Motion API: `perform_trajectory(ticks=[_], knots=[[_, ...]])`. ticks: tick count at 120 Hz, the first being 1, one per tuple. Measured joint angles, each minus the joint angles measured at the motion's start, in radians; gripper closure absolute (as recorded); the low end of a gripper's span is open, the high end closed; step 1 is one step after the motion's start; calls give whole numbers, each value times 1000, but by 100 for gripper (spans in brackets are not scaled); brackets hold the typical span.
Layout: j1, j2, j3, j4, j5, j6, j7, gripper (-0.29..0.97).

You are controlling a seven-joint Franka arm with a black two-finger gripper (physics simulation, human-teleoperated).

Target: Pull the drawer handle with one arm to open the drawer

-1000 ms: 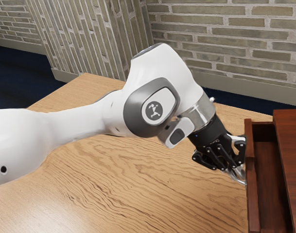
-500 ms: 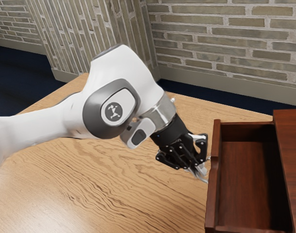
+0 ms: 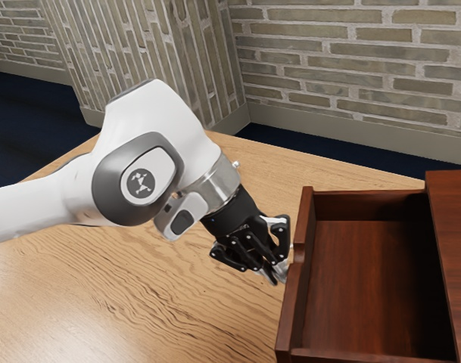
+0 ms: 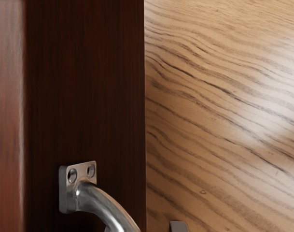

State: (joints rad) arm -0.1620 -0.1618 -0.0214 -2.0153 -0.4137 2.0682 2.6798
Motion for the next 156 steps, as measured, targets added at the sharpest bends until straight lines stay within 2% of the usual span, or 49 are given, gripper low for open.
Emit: perform_trajectory(ticks=[13,61,84,90,98,104,114,123,130,142,156], knots=[[-7,0,8,0,1,-1,-1,65],[-29,-1,36,2,-1,-2,-1,51],[-31,-45,49,10,-2,-7,0,46],[-30,-67,60,29,-2,-17,1,46],[-28,-75,67,134,0,-48,-1,45],[-27,-55,63,244,47,-80,-20,43],[-21,14,62,405,173,-162,-97,39],[-15,86,61,567,307,-294,-216,31],[-2,105,62,625,376,-404,-331,24],[53,111,65,657,434,-540,-534,15],[138,108,63,675,459,-635,-749,9]])
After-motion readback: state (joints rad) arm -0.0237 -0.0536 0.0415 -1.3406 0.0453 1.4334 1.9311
